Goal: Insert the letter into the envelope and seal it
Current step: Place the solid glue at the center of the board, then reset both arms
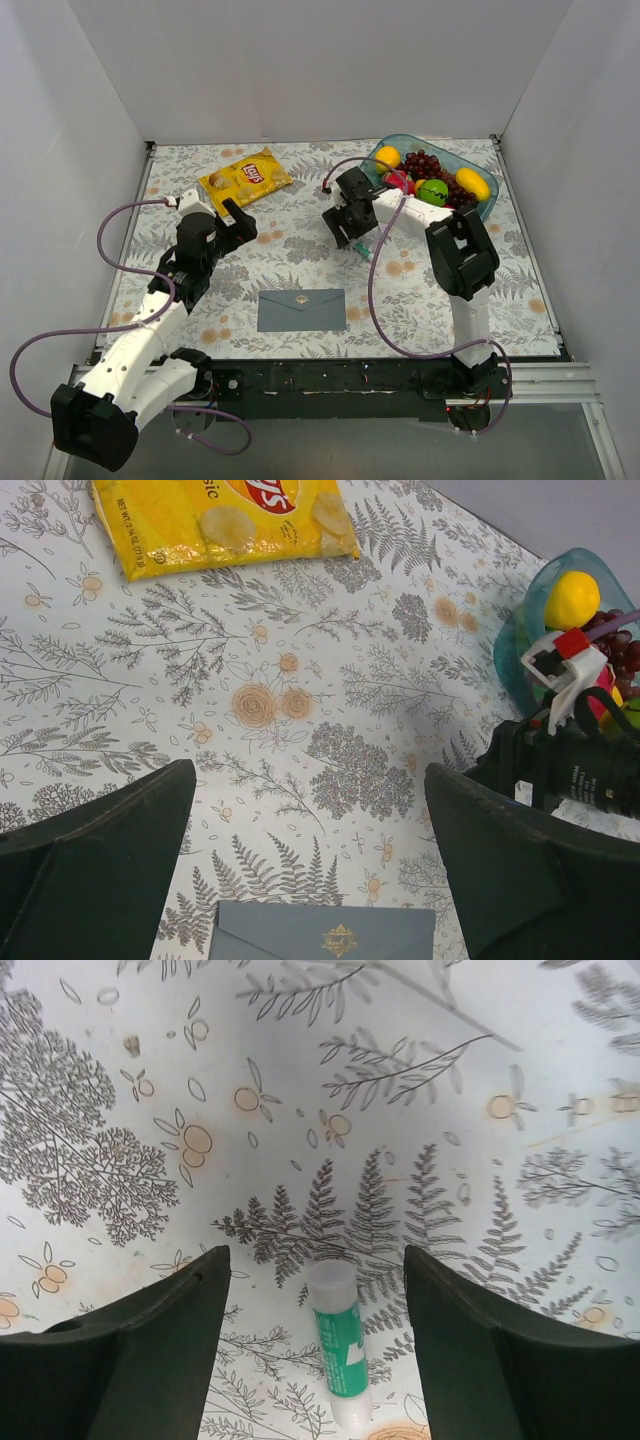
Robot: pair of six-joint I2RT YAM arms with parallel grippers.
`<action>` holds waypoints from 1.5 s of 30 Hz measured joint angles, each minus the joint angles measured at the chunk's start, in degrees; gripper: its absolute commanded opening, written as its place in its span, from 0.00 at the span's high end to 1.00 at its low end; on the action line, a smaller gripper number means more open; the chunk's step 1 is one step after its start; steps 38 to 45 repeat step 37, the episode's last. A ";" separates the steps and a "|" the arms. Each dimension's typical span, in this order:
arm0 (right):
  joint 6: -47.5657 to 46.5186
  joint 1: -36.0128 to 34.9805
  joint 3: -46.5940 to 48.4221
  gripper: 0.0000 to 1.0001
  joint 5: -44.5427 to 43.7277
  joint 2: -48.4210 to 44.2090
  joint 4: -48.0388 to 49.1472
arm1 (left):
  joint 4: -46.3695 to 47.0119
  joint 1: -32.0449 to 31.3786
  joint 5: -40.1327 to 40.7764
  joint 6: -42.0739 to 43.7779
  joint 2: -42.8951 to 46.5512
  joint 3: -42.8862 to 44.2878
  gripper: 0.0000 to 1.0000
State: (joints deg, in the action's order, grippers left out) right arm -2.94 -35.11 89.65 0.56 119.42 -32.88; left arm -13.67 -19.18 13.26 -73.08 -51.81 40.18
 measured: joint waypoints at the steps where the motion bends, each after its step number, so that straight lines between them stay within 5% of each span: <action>1: 0.37 0.22 -1.90 0.22 -0.04 -1.46 2.43 | 0.00 0.00 0.17 0.00 0.07 0.13 0.02; 10: 1.81 0.59 -12.11 0.20 -1.07 -14.84 20.55 | -1.09 0.00 1.20 0.22 0.66 0.79 0.02; 21: 2.36 0.52 -42.60 0.22 -1.31 -49.05 45.59 | -1.27 0.00 1.31 0.48 1.73 1.22 0.02; 34: 6.99 0.50 -67.45 0.24 -1.92 -73.85 57.27 | -0.50 0.00 2.45 0.26 7.13 -1.31 0.02; 45: 7.26 0.50 -70.12 0.21 -2.08 -75.23 57.68 | -0.50 0.00 2.69 0.22 7.78 -1.44 0.02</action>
